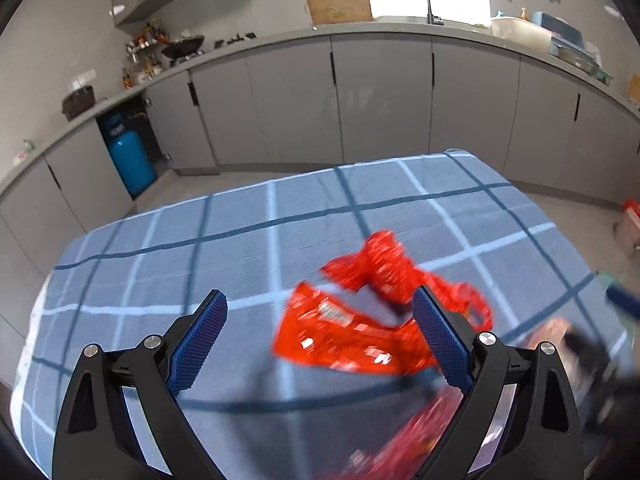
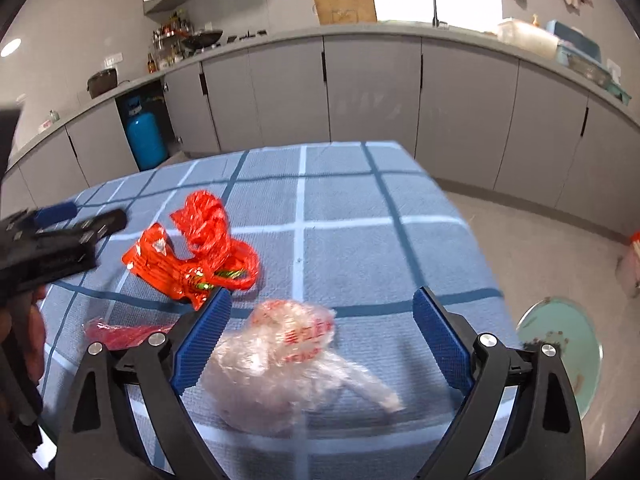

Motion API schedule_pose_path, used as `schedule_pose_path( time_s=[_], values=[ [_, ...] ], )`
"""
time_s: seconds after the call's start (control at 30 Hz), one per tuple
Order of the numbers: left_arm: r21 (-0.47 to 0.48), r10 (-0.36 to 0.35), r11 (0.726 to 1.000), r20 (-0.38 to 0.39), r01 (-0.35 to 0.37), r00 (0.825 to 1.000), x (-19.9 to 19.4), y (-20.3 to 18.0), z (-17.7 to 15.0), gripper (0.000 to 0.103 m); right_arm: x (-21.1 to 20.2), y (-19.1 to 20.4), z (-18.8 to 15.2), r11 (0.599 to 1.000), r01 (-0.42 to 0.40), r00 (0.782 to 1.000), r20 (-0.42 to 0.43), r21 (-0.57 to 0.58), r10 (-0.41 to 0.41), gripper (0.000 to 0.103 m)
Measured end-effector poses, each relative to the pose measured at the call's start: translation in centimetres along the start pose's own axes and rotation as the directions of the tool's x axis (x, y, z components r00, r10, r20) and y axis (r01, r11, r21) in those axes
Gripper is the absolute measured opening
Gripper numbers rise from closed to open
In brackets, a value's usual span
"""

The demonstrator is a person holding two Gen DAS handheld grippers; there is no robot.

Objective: Collect trash
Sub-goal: 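Grasp the red plastic bag with the left tool while the right tool grasps the clear printed bag, then carry both bags over the teal bucket and open both tools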

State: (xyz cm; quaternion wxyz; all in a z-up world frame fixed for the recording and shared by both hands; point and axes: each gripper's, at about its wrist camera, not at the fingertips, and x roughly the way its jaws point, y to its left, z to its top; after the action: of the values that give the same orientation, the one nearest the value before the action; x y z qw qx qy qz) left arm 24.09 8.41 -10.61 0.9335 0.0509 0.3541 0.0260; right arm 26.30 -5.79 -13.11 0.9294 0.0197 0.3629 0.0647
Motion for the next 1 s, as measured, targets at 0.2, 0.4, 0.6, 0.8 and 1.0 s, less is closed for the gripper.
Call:
schedule_pose_path(
  time_s=[0.2,0.4,0.6,0.8,1.0],
  values=[
    [0.003,-0.062,0.998,-0.054,0.062,0.997,3.4,-2.8,2.1,0.091,1.8,-0.2,-1.5,0.999,-0.023,0.997,-0.07,0.027,0.025,0.09],
    [0.041,-0.104,0.993,-0.172,0.112,0.98,8.0,-5.3,1.8,0.04,2.5,-0.5,-2.7,0.993,-0.108,0.988,-0.109,0.044,0.112,0.061],
    [0.071,-0.126,0.988,-0.181,0.141,0.975,8.1,-5.7,1.4,0.005,1.4,-0.9,-2.8,0.989,-0.144,0.987,-0.064,0.037,0.147,0.04],
    [0.094,-0.129,0.986,-0.084,0.136,0.988,4.5,-4.7,2.8,0.005,-0.5,-1.9,-2.0,0.99,-0.136,0.991,0.002,0.048,0.136,0.038],
    [0.107,-0.128,0.986,0.004,0.127,0.992,0.9,-4.8,4.3,0.005,-2.1,-3.3,-1.8,0.992,-0.107,0.994,0.045,0.065,0.104,0.038]
  ],
)
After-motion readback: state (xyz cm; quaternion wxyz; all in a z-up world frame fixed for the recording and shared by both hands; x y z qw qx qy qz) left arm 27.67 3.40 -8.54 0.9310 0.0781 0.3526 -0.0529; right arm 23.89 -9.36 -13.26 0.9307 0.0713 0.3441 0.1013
